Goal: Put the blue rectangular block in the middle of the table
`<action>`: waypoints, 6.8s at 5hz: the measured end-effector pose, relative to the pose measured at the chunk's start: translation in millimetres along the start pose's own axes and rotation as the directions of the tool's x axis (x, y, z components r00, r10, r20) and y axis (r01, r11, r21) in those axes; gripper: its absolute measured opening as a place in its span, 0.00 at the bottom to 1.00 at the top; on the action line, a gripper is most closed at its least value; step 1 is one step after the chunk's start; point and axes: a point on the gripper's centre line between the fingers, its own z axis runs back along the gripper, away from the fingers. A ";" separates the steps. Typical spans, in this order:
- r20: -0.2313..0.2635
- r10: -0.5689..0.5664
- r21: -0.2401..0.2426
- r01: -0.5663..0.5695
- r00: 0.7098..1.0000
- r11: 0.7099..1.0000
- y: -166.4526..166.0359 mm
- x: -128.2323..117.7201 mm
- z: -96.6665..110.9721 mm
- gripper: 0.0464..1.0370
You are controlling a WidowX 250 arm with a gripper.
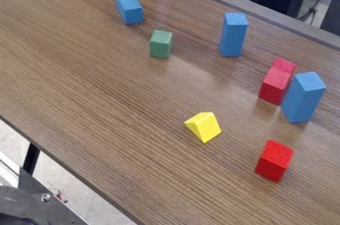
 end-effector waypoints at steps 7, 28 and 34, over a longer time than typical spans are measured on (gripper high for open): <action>0.006 -0.113 -0.031 0.113 0.994 0.993 -17.7 -49.7 4.5 0.96; -0.101 -0.169 -0.059 0.164 0.980 0.985 -129.4 -111.2 -51.5 0.51; 0.000 -0.030 -0.126 0.030 1.000 0.992 33.6 -142.1 6.9 0.51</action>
